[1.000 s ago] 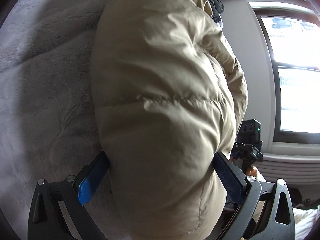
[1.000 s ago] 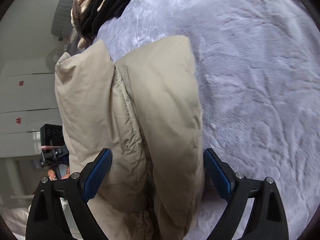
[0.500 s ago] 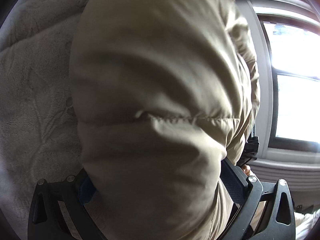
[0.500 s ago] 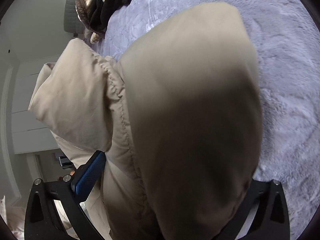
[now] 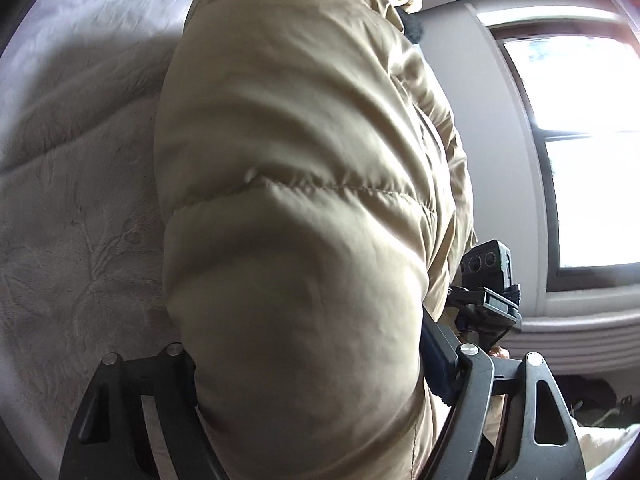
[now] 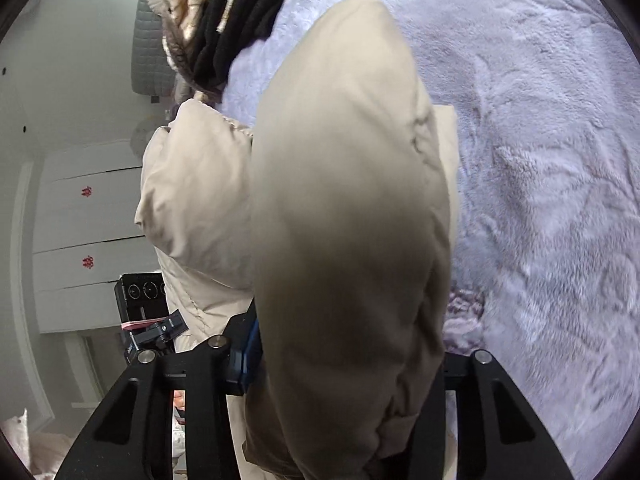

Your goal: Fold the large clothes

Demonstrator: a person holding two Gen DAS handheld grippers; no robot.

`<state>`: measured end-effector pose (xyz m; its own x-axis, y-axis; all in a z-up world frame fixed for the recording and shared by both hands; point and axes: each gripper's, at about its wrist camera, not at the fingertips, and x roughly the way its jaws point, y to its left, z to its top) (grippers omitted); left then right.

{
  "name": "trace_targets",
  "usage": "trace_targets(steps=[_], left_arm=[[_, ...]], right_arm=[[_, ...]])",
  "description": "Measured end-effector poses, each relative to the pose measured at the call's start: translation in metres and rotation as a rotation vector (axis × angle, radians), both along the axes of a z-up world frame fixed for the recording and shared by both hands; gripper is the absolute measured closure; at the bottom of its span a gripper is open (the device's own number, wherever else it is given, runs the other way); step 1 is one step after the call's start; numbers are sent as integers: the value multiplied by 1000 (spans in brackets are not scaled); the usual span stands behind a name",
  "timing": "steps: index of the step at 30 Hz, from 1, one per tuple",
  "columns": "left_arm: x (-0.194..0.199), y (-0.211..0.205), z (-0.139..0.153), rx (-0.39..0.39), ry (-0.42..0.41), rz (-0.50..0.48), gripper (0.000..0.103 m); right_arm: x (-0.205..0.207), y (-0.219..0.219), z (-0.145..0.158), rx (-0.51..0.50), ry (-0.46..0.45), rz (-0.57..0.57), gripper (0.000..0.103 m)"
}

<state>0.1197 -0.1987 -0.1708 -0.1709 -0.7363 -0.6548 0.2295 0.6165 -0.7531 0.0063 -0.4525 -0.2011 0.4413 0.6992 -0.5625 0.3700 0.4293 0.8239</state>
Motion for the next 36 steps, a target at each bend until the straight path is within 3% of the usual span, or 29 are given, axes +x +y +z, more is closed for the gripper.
trace_targets(steps=[10,17,24,28,33,36], left_arm=[[-6,31,42,-35,-55,30,22],[8,109,50,-45,-87,79,22],[62,191,53,-16,-113,97,22],[102,229,35,12,-111,102,22],[142,267,-23,79,-33,155,16],[139,272,-53,85,17,184,8]], right_arm=[[6,31,40,8,-65,13,56],[45,90,48,-1,-105,71,56],[103,175,38,-21,-133,82,56],[138,208,18,-35,-126,90,56],[163,227,-14,-68,-66,103,54],[166,229,-29,-77,-45,102,50]])
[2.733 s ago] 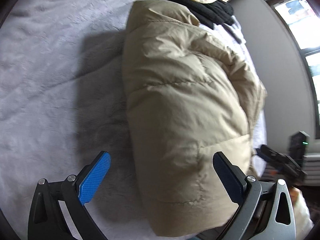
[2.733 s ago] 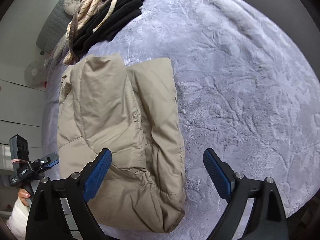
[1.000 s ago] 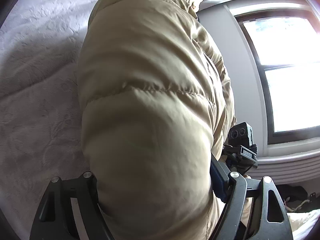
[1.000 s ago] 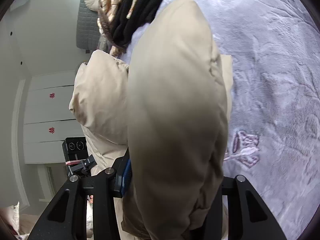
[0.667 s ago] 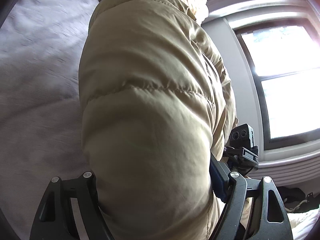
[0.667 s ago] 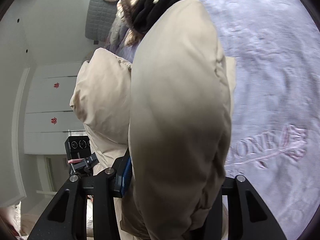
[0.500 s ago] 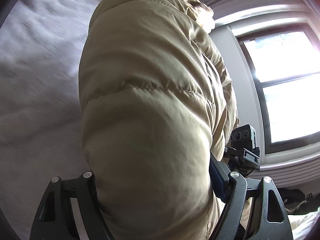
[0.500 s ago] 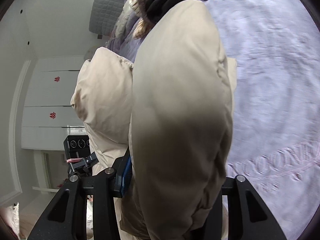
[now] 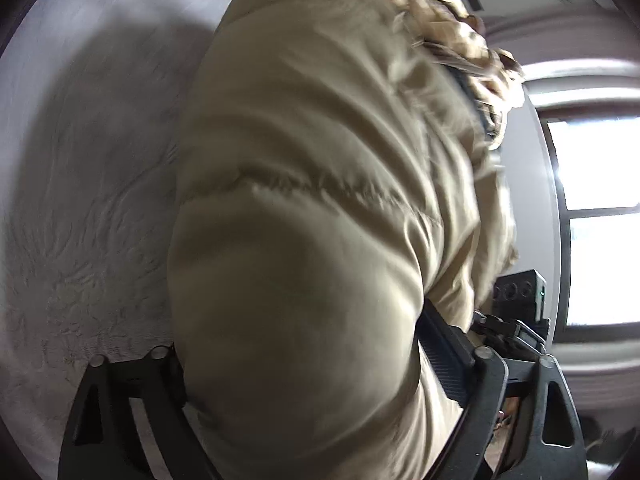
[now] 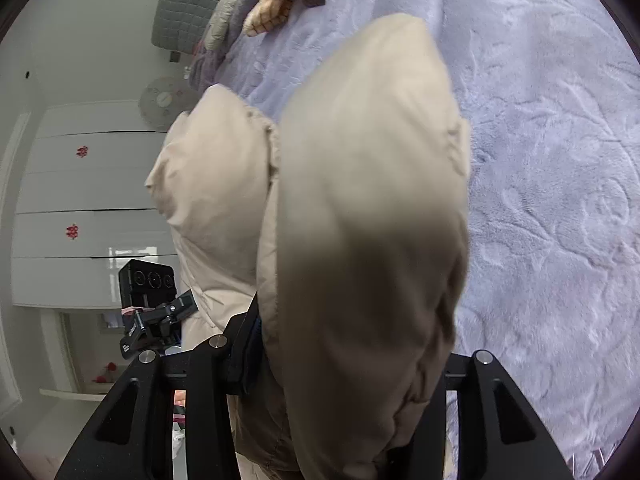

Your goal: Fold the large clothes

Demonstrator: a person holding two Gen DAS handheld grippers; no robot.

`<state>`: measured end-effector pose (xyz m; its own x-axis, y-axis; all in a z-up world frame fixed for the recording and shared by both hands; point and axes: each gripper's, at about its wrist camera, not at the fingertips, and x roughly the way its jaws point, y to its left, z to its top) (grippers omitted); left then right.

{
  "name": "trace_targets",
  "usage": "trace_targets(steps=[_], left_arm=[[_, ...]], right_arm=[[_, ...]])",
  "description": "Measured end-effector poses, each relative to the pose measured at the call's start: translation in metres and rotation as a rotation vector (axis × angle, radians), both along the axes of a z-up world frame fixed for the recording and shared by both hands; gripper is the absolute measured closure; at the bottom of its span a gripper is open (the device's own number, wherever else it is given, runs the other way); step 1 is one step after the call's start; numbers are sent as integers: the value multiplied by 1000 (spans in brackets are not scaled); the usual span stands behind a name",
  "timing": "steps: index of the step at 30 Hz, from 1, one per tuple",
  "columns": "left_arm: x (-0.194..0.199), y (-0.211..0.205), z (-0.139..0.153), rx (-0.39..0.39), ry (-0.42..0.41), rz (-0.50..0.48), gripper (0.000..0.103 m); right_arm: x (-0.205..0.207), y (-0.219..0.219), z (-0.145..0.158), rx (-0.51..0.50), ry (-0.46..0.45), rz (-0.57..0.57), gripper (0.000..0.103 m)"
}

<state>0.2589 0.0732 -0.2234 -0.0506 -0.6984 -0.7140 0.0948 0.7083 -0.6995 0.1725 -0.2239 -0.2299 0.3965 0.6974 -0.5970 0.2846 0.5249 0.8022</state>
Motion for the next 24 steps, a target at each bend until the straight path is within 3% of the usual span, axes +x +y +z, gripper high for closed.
trace_targets(steps=[5,8,12,14,15,18,20,24], left_arm=[[-15,19,-15,12,-27,43,4],[-24,20,7,95,-83,56,4],[-35,39,38,244,-227,59,4],[-32,65,45,267,-270,68,4],[-36,73,52,273,-292,76,5],[-34,78,74,277,-340,102,10],[-31,80,81,283,-353,117,10],[-20,52,94,302,-376,143,10]], right_arm=[[-1,-6,-10,-24,43,-13,38],[-13,-19,17,-98,49,0,38],[-34,-18,61,-259,15,-10,38],[-50,-24,87,-333,-27,-46,38],[-57,-28,99,-346,-55,-61,38],[-65,-26,129,-249,-156,-41,46],[-63,-15,129,-217,-155,19,46],[-40,7,99,-329,-20,48,46]])
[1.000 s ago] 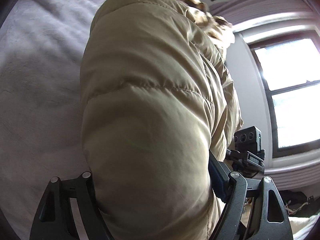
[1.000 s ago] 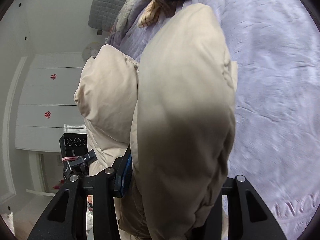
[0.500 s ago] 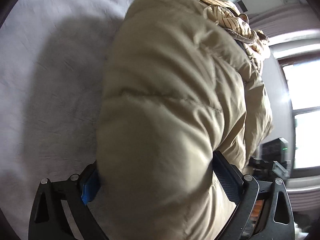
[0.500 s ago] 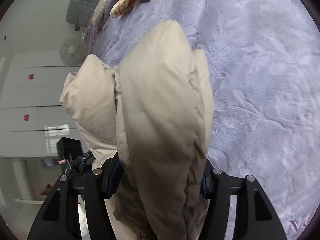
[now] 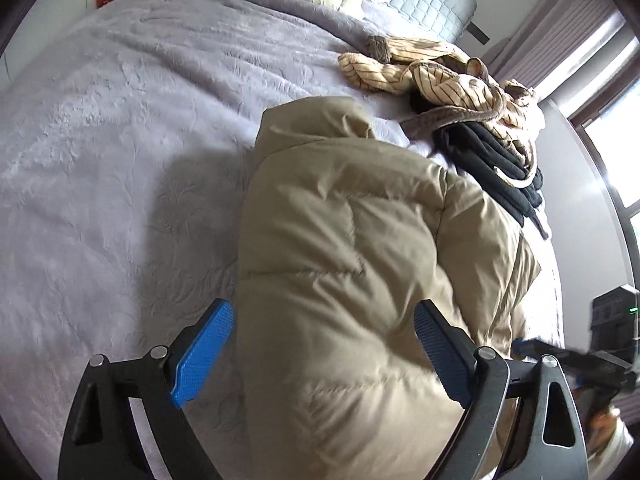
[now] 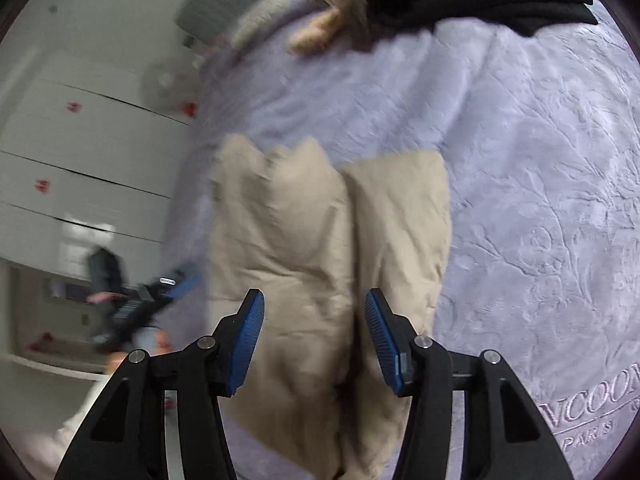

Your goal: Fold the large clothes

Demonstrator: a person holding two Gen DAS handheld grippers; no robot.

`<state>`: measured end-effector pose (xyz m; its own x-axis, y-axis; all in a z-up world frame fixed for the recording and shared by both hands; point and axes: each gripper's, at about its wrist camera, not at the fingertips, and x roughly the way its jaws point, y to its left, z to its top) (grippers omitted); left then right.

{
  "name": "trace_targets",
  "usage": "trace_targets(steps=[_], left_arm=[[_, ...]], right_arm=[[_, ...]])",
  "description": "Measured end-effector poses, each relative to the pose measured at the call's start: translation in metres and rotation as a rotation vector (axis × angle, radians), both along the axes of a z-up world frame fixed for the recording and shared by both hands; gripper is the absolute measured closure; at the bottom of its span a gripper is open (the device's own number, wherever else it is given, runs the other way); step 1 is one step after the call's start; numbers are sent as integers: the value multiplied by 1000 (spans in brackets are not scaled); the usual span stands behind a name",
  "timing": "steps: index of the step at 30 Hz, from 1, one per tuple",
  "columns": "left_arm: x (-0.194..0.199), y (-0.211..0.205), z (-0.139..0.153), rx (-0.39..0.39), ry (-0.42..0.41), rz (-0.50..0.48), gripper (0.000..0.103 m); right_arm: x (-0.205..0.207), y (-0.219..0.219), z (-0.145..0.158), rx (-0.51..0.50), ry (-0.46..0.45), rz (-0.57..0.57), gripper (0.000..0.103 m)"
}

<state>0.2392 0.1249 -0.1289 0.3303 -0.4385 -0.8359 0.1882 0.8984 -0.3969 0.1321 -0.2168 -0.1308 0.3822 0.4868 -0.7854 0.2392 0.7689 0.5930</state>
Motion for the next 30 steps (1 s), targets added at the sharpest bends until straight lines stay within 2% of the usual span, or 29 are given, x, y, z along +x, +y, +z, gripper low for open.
trace_targets(steps=[1,2,3,4,7,10,12,14,17,22,26,28,30], left_arm=[[4,-12,4,8,-4,3,10],[7,-23,7,17,-12,2,10],[8,-32,12,34,-33,-8,10],[9,-42,15,48,-52,-18,10],[11,-68,23,84,-94,-55,10],[17,-104,22,129,-109,-87,10],[27,-133,5,230,-72,-97,10],[32,-151,-10,310,-74,-98,10],[34,-166,-26,388,-100,-118,9],[34,-171,-37,421,-111,-116,8],[33,-168,-37,418,-110,-117,8],[33,-167,-36,410,-108,-116,8],[33,-168,-36,404,-108,-116,8]], right_arm=[[6,3,-15,21,36,-16,47],[8,5,-19,32,45,-19,73],[8,10,-21,14,49,-1,91],[6,13,-21,-33,48,8,94],[-4,21,-21,-183,69,27,95],[-19,11,-35,-198,122,-3,96],[-8,14,-44,-207,131,-28,100],[-10,9,-54,-243,150,-43,103],[-1,3,-71,-185,168,-80,103],[-3,-2,-81,-161,171,-84,103],[-9,-10,-71,-146,161,-146,103],[-22,-11,-43,-207,108,-187,103],[-36,-6,-14,-240,12,-180,103]])
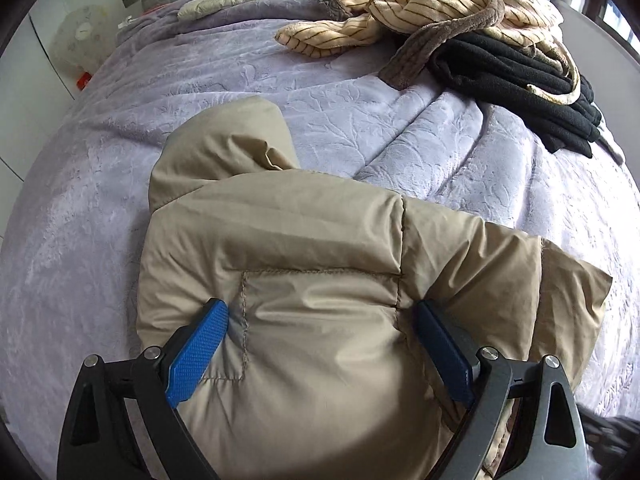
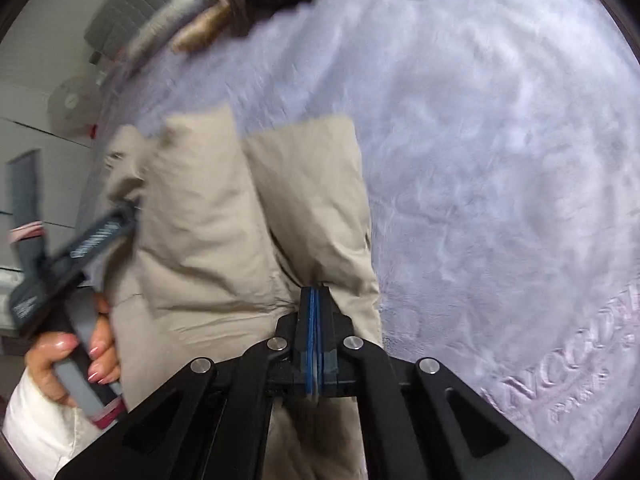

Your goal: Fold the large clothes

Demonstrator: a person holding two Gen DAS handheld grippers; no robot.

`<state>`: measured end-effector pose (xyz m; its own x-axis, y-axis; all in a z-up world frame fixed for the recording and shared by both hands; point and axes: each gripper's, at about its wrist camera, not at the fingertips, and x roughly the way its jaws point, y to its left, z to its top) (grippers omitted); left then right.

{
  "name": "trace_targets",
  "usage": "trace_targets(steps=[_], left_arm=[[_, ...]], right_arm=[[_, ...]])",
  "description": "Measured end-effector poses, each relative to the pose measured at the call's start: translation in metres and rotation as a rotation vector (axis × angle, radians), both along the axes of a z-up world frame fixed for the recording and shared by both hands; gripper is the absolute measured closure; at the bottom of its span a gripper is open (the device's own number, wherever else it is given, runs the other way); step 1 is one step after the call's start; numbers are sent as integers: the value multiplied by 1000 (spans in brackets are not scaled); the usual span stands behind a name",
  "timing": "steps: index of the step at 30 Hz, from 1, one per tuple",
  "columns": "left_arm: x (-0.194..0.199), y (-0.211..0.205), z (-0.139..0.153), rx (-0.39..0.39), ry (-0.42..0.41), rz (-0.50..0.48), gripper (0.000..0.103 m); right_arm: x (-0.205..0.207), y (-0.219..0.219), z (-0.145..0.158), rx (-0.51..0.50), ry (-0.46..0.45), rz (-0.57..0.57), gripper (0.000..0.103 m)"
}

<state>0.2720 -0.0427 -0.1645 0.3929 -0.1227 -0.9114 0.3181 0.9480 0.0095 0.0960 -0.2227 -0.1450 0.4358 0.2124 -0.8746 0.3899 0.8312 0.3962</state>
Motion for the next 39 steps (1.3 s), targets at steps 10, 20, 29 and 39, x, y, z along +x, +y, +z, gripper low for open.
trace_targets(steps=[10,20,29,39], left_arm=[[-2,-1,1,0,-4,-4,8],[-10,8,16,1,13,0,8],[-67,62,59,-85,55,0,8],[-160,133,78,-143,149,3,8]], right_arm=[[-50,56,-30,-82,99,189,103],[-33,56,-40,-77,150,194,103],[-35,21,-1,-23,149,155,100],[-65,33,56,-35,127,139,100]])
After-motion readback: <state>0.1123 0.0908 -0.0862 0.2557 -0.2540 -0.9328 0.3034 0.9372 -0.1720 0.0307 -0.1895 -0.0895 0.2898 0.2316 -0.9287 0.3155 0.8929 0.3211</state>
